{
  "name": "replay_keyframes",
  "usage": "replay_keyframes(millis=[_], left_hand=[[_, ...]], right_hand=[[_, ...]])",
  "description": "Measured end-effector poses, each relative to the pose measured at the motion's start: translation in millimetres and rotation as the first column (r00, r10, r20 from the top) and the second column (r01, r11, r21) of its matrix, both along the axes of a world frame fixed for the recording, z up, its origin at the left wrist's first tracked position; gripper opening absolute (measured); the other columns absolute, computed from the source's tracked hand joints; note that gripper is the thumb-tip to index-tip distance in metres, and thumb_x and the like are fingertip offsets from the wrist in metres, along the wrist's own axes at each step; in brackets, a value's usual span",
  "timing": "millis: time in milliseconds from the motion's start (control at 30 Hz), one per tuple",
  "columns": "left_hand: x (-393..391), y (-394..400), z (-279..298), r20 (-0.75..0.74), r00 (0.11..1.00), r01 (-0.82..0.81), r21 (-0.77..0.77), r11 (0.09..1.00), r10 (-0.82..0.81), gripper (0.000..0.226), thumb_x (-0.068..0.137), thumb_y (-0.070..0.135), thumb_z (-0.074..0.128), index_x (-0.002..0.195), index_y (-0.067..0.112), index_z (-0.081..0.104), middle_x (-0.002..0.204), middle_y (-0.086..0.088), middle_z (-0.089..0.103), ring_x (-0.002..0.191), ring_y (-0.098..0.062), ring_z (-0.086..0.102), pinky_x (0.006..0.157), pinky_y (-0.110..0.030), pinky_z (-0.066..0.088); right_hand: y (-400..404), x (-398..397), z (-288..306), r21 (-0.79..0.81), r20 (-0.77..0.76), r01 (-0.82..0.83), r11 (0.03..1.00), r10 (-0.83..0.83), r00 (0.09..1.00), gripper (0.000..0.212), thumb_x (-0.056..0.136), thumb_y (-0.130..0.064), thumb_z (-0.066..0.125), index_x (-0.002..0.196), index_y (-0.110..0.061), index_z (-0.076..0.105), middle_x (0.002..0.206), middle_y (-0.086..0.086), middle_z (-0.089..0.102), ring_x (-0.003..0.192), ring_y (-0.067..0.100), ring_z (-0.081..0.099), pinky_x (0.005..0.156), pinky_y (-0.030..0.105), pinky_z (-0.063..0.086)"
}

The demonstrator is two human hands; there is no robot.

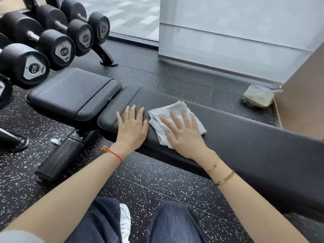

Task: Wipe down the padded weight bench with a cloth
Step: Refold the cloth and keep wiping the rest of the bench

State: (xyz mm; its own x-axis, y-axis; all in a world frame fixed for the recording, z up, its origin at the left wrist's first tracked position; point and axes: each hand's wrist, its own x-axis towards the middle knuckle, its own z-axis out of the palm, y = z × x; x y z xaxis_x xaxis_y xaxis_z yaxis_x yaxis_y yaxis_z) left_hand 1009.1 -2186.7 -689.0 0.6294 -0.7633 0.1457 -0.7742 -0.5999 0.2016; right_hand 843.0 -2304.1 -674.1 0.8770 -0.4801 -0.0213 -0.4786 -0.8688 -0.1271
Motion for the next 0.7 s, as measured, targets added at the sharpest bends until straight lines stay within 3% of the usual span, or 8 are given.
replay_keyframes(millis=[100, 200, 267, 533, 700], left_hand=[[-7, -5, 2, -0.006, 0.999, 0.049, -0.002, 0.999, -0.049, 0.054, 0.102, 0.032, 0.029, 0.154, 0.018, 0.021, 0.161, -0.01, 0.018, 0.151, -0.028, 0.008, 0.119, -0.061, 0.003], [-15, -10, 4, -0.032, 0.994, 0.1, -0.007, 0.995, -0.1, 0.054, 0.103, 0.032, 0.028, 0.155, 0.02, 0.02, 0.162, -0.008, 0.016, 0.151, -0.027, 0.006, 0.119, -0.061, 0.003], [-20, -14, 4, -0.039, 0.991, 0.126, -0.029, 0.992, -0.127, 0.053, 0.103, 0.033, 0.029, 0.154, 0.02, 0.021, 0.162, -0.008, 0.017, 0.151, -0.026, 0.007, 0.12, -0.06, 0.002], [-38, -33, 4, -0.076, 0.979, 0.181, -0.094, 0.979, -0.188, 0.052, 0.103, 0.032, 0.03, 0.153, 0.02, 0.025, 0.161, -0.007, 0.02, 0.152, -0.025, 0.008, 0.121, -0.058, 0.0], [-46, -41, 2, -0.075, 0.969, 0.226, -0.118, 0.967, -0.235, 0.051, 0.102, 0.032, 0.031, 0.152, 0.02, 0.029, 0.16, -0.007, 0.024, 0.151, -0.024, 0.011, 0.121, -0.058, -0.001]], right_hand=[[-30, -30, 2, 0.0, 0.012, 0.145, 0.989, -0.145, 0.989, 0.052, 0.103, -0.049, 0.015, 0.153, -0.049, 0.003, 0.165, -0.006, -0.003, 0.151, 0.029, -0.011, 0.119, 0.051, -0.012], [-61, -36, 9, 0.023, -0.039, 0.379, 0.925, -0.378, 0.925, 0.052, 0.103, -0.047, 0.018, 0.154, -0.047, 0.005, 0.166, -0.004, -0.002, 0.151, 0.033, -0.006, 0.119, 0.054, -0.009], [-63, -29, 11, 0.008, -0.049, 0.439, 0.898, -0.439, 0.897, 0.053, 0.103, -0.045, 0.019, 0.155, -0.043, 0.008, 0.166, -0.001, 0.001, 0.15, 0.036, -0.003, 0.118, 0.057, -0.008], [-3, -58, 6, -0.024, -0.004, 0.232, 0.972, -0.233, 0.973, 0.053, 0.102, -0.049, 0.013, 0.153, -0.049, -0.001, 0.165, -0.007, -0.004, 0.151, 0.031, -0.007, 0.119, 0.054, -0.01], [-17, -111, 4, -0.038, -0.003, 0.333, 0.942, -0.333, 0.943, 0.052, 0.102, -0.049, 0.013, 0.152, -0.05, -0.001, 0.165, -0.009, -0.005, 0.151, 0.028, -0.007, 0.12, 0.05, -0.009]])
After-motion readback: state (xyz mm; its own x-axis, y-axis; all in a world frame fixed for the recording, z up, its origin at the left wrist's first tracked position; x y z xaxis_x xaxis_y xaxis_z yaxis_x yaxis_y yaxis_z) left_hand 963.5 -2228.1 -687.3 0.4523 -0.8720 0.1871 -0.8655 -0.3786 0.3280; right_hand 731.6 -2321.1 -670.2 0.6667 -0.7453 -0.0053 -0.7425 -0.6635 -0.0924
